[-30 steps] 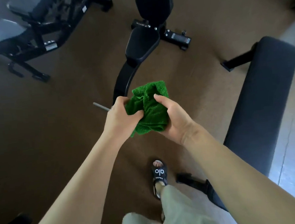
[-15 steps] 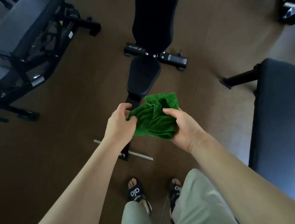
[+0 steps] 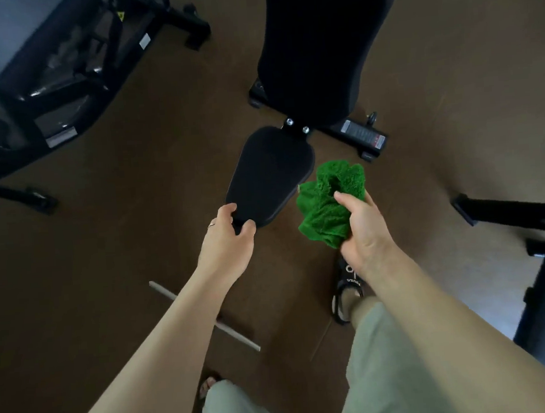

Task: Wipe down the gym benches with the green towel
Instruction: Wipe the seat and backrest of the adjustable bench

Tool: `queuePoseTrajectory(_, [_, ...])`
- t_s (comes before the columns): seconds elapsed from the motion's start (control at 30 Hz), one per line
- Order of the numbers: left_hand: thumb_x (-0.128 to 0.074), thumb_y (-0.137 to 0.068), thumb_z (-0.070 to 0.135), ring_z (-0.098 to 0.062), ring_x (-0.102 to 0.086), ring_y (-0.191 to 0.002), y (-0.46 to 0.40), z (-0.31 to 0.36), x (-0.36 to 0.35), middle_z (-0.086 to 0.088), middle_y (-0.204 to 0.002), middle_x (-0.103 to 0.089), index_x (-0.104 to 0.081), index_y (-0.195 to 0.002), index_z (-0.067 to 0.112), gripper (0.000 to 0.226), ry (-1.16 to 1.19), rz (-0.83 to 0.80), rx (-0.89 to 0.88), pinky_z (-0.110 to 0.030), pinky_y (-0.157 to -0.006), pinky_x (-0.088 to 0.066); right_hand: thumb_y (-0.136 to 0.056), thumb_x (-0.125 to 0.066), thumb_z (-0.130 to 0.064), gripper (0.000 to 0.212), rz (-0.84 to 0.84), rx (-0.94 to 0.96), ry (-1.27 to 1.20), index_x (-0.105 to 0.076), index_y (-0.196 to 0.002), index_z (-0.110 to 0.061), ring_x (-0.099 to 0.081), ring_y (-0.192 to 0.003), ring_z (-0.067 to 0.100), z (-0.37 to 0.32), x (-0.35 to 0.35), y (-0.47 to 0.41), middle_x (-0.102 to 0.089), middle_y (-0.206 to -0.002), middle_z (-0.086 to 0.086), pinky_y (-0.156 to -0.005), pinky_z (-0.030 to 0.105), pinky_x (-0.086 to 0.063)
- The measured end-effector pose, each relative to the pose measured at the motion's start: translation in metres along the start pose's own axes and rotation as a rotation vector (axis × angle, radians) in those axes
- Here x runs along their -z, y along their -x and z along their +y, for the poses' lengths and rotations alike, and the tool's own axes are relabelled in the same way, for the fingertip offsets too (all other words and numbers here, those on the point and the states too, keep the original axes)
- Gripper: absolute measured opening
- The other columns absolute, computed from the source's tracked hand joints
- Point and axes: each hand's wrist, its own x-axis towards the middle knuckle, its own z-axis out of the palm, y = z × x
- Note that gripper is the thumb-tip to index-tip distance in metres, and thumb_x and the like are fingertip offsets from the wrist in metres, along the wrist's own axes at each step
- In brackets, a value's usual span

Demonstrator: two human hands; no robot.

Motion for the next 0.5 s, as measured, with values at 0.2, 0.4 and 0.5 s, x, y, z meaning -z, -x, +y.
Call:
queuePoseTrajectory(0.2, [-0.048,-0.108,0.036,-0.013,-0.054,-0.123,-0.091,0.014,-0.068,0.000,-0.160,-0.037,-0.023,-0.161,0.031,0.059,0.135,0.185,0.109,-0.025,-0.095,-0.044,-0.103,-0.058,-0.012,0.035,-0.114,0.157,0.264,-0.065,-0.129,-0.034,-0.071,-0.111,0.022,-0.036,-0.018,-0.125,-0.075,-0.118,-0.001,-0.103,0.055,-0.055])
queuePoseTrajectory(0.4, [-0.047,-0.106,0.043,-0.028,-0.036,-0.147,-0.185,-0.043,-0.122,-0.003,-0.164,-0.028,-0.017,-0.162,0.033,0.065,0.141,0.392,0.187,-0.051,-0.120,-0.033,-0.102,-0.056,-0.012,0.060,-0.353,0.723,0.934,-0.042,-0.157,-0.029,-0.043,-0.145,0.014,-0.001,-0.040,-0.231,-0.051,-0.155,-0.003,-0.122,0.033,-0.034])
queuePoseTrajectory(0.5, [-0.040,-0.109,0.043,-0.025,-0.032,-0.150,-0.236,-0.083,-0.142,-0.003,-0.166,-0.026,-0.019,-0.163,0.028,0.060,0.242,0.494,0.186,-0.048,-0.123,-0.028,-0.099,-0.058,-0.029,0.065,-0.550,0.737,1.620,-0.037,-0.160,-0.030,-0.017,-0.158,0.029,0.038,-0.041,-0.286,-0.034,-0.167,0.006,-0.129,0.048,-0.017])
